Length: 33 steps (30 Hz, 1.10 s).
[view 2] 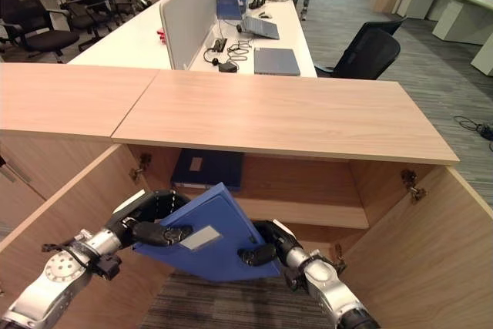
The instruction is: Put the empty folder in the office cabinet
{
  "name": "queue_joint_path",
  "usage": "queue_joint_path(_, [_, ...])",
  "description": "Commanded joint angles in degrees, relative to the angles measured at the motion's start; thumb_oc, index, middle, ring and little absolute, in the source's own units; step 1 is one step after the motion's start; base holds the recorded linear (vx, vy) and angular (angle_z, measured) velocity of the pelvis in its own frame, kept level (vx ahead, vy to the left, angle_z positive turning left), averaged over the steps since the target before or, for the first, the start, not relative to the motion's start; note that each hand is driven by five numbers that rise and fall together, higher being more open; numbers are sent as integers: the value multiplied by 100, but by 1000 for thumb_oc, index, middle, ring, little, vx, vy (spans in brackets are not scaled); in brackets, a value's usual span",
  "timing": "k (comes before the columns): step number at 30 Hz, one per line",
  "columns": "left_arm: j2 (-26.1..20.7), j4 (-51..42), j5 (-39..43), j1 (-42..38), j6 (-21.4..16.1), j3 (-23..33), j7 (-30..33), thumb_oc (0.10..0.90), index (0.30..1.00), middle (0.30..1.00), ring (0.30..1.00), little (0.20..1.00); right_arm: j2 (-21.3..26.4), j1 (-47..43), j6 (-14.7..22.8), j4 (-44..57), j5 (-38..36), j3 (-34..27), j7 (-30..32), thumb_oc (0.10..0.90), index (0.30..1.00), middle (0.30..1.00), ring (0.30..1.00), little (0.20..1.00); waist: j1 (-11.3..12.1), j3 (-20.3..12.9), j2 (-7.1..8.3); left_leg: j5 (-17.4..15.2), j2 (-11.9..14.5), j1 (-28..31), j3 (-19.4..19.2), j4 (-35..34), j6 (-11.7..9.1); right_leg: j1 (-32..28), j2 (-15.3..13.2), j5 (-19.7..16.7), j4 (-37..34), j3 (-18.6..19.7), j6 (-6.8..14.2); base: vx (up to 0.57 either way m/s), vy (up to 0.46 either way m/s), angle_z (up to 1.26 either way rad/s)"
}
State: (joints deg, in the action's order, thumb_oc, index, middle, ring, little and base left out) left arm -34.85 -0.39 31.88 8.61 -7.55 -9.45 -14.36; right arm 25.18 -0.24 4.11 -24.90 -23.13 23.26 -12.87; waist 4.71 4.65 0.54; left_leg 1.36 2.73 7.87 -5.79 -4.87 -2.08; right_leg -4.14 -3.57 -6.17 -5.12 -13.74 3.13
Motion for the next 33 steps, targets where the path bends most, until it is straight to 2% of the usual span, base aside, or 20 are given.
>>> queue_joint_path(1, [139, -11, -133, -548, -360, 174, 321, 800, 900, 900, 900, 900, -152, -451, 316, 413, 334, -401, 167, 400, 300, 300, 300, 300, -111, -278, 20, -327, -186, -37, -289, -13, -37, -450, -69, 643, 12, -170, 356, 0, 0, 0])
queue_joint_path(2, [139, -11, -133, -548, -360, 174, 321, 800, 900, 900, 900, 900, -152, -451, 316, 413, 334, -401, 167, 400, 300, 300, 300, 300, -111, -278, 20, -327, -186, -37, -289, -13, -37, -450, -69, 643, 12, -170, 356, 0, 0, 0])
queue_joint_path(3, [644, 709, -152, -304, -119, 546, 692, 800, 900, 900, 900, 900, 184, -222, 176, 371, 1242, -732, 319, 400, 300, 300, 300, 300, -146, -274, 19, -338, -186, -49, -302, -13, -21, -432, -68, 645, 12, -156, 357, 0, 0, 0])
queue_joint_path(4, [819, 952, -158, -293, -38, 621, 845, 800, 900, 900, 900, 900, 272, -171, 122, 326, 1517, -836, 415, 400, 300, 300, 300, 300, -161, -269, 27, -340, -187, -55, -305, -13, -14, -423, -69, 643, 12, -153, 356, 0, 0, 0])
queue_joint_path(6, [1035, 1143, -180, -234, 63, 788, 980, 800, 900, 900, 900, 900, 319, -86, 14, 213, 1609, -1084, 549, 400, 300, 300, 300, 300, -185, -254, 23, -340, -184, -72, -309, -13, -5, -411, -63, 642, 12, -150, 358, -10, -17, -4])
queue_joint_path(8, [1432, 1746, 450, -148, 318, 974, 1312, 800, 900, 900, 900, 900, 207, 3, -152, 24, 1151, -1502, 819, 400, 300, 300, 300, 300, -232, -232, 12, -326, -189, -98, -334, -13, 11, -370, -55, 626, 12, -141, 356, -19, -7, 0])
queue_joint_path(9, [1612, 1963, 904, -143, 376, 1041, 1512, 800, 900, 900, 900, 900, -24, -17, -145, -63, 444, -1752, 1009, 400, 300, 300, 300, 300, -251, -225, 6, -319, -200, -118, -335, -13, 17, -355, -50, 617, 12, -127, 354, -31, -10, 1])
queue_joint_path(11, [1751, 2206, 1293, -148, 458, 1079, 1686, 800, 900, 900, 900, 900, -280, 16, -78, -93, -286, -1967, 1165, 400, 300, 300, 300, 300, -261, -222, -1, -316, -207, -127, -339, -13, 21, -347, -45, 611, 12, -117, 352, -16, -8, -8])
queue_joint_path(12, [1858, 2446, 1544, -140, 549, 1158, 1881, 800, 900, 900, 900, 900, -537, 7, -53, -81, -1089, -2166, 1320, 400, 300, 300, 300, 300, -271, -231, -10, -314, -217, -131, -334, -13, 22, -339, -42, 610, 12, -104, 350, -2, -9, -13])
queue_joint_path(13, [1897, 2624, 1631, -95, 628, 1179, 1956, 800, 900, 900, 900, 900, -783, -2, 22, -21, -1879, -2375, 1375, 400, 300, 300, 300, 300, -279, -236, -23, -316, -223, -127, -337, -13, 15, -336, -35, 611, 12, -97, 348, 5, -11, -9])
queue_joint_path(15, [1895, 2971, 1748, -35, 774, 1206, 1982, 800, 900, 900, 900, 900, -1075, -79, 147, -74, -2978, -2610, 1441, 400, 300, 300, 300, 300, -267, -241, -30, -320, -228, -117, -330, -13, 2, -334, -28, 608, 12, -91, 351, 0, 0, 0])
queue_joint_path(16, [1892, 2977, 1750, -40, 773, 1205, 1979, 800, 900, 900, 900, 900, -1074, -82, 149, -78, -2986, -2611, 1438, 400, 300, 300, 300, 300, -265, -239, -28, -321, -228, -117, -331, -13, 2, -334, -28, 609, 12, -91, 351, 32, -10, 1])
queue_joint_path(17, [1882, 3227, 1819, 34, 926, 1131, 1946, 800, 900, 900, 900, 900, -1203, -289, 238, -162, -3752, -2778, 1548, 400, 300, 300, 300, 300, -236, -235, -40, -319, -237, -132, -313, -13, -9, -322, -28, 603, 12, -89, 350, 22, -5, 4])
queue_joint_path(19, [1866, 3408, 1807, 14, 999, 1079, 1868, 800, 900, 900, 900, 900, -1232, -383, 250, -226, -3949, -2804, 1559, 400, 300, 300, 300, 300, -223, -230, -46, -315, -239, -145, -310, -13, -13, -311, -27, 604, 12, -91, 351, 16, -3, 5])
queue_joint_path(23, [1809, 4409, 1528, -109, 1202, 899, 1534, 800, 900, 900, 900, 900, -1256, -854, 389, -580, -4586, -2958, 1522, 400, 300, 300, 300, 300, -188, -215, -76, -298, -246, -220, -311, -13, -33, -237, -34, 593, 12, -107, 361, 0, 0, 0])
queue_joint_path(25, [1783, 5162, 1018, -235, 1266, 672, 1229, 800, 900, 900, 900, 900, -1216, -1304, 496, -952, -4920, -3055, 1425, 400, 300, 300, 300, 300, -162, -179, -112, -268, -242, -328, -324, -13, -46, -136, -48, 575, 12, -111, 373, 0, 0, 0])
queue_joint_path(29, [1726, 6562, 140, -526, 1089, 677, 976, 800, 900, 900, 900, 900, -862, -2185, 732, -1583, -5142, -3168, 1419, 400, 300, 300, 300, 300, -131, -35, -209, -132, -228, -767, -355, -13, -82, 319, -63, 495, 12, -98, 347, -19, -5, -1])
queue_joint_path(33, [1587, 7045, -194, -639, 985, 796, 958, 800, 900, 900, 900, 900, -560, -2507, 798, -1673, -5137, -3276, 1385, 400, 300, 300, 300, 300, -129, 23, -241, -70, -234, -1022, -329, -13, -94, 584, -61, 463, 12, -127, 316, -13, -22, 6])
